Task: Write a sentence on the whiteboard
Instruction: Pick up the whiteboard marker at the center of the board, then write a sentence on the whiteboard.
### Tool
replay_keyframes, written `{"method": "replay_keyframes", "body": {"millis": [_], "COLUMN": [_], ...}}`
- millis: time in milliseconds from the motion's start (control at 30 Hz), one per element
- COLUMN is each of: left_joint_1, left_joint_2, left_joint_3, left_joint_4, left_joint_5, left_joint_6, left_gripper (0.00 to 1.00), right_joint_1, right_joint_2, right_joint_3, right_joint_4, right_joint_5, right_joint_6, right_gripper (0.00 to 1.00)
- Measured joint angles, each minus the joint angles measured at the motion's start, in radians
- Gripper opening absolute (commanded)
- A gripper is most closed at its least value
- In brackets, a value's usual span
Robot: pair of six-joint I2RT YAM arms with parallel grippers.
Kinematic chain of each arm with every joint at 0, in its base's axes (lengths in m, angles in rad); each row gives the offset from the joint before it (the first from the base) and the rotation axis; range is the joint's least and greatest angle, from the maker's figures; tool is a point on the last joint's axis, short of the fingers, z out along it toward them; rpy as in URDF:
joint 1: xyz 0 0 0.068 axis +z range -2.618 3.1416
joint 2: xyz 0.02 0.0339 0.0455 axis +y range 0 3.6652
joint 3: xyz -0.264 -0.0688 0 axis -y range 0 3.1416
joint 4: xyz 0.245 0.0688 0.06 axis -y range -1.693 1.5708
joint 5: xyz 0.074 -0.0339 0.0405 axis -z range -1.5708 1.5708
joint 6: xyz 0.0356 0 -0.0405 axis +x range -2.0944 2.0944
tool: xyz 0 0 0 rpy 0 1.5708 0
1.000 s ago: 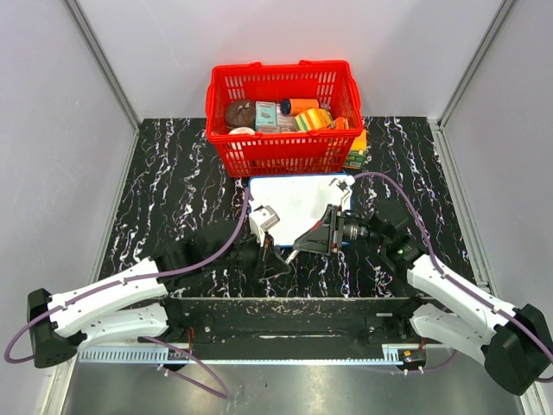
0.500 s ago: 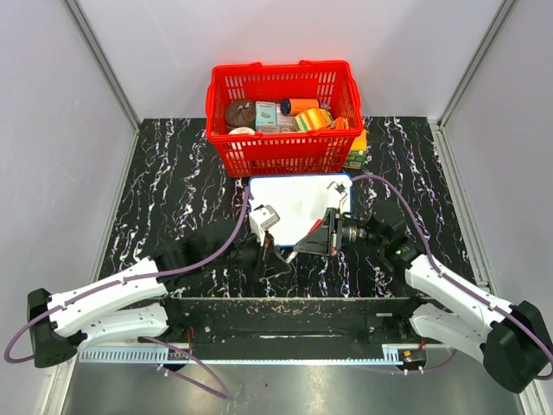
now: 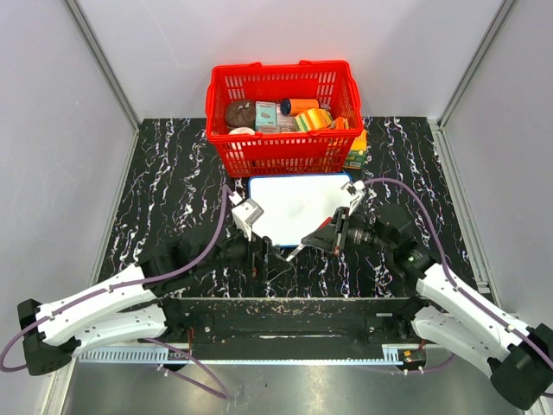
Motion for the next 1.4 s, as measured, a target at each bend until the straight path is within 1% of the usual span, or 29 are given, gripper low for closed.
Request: {"method": "replay_keyframes", "body": {"millis": [167,267,367,500,733,833,967,1067,1267,1400], "left_joint_1": [0.027,0.068,0.134,0.273,0.482,0.558,0.673,0.738,0.789,0.850], "left_joint_2": [0.001,0.034,0.082,0.148,0.167,0.150,0.084,0.043,0.001,-0.019], "left_joint_3": [-0.009,-0.028,-0.058,-0.106,-0.170,-0.192,-0.240,-0.266,-0.278,-0.289], "left_joint_4": [0.001,0.007,0.018,0.060,0.113,0.123,0.151,0.173,0.200,0.228], "left_joint_5": [-0.028,-0.023,0.007,0.101,0.230,0.268,0.327,0.367,0.406,0.426], "left_joint_6": [-0.016,-0.029,-0.045,-0.067,-0.074,-0.073,-0.080,-0.098,-0.113,-0.118], "left_gripper": [0.99,0.99,0.99,0.99,0.99,0.99,0.99,0.99,0.99,0.99], "right_joint_1": [0.000,0.000,0.000,0.000,0.000,0.000,0.000,0.000,0.000,0.000], "right_joint_2": [-0.044,-0.063,-0.076,-0.084,-0.085,-0.086,-0.094,-0.100,-0.086,-0.049], "right_joint_3": [0.010,0.010,0.010,0.010,0.010,0.010,0.011,0.016,0.048,0.078], "right_joint_4": [-0.125,-0.182,-0.221,-0.256,-0.275,-0.280,-0.303,-0.314,-0.315,-0.297], "right_joint_5": [0.144,0.216,0.266,0.317,0.378,0.396,0.420,0.431,0.464,0.480], "right_joint_6": [-0.066,-0.093,-0.115,-0.136,-0.161,-0.167,-0.170,-0.170,-0.193,-0.210], "right_gripper": [0.00,0.00,0.00,0.00,0.00,0.00,0.00,0.00,0.00,0.00]}}
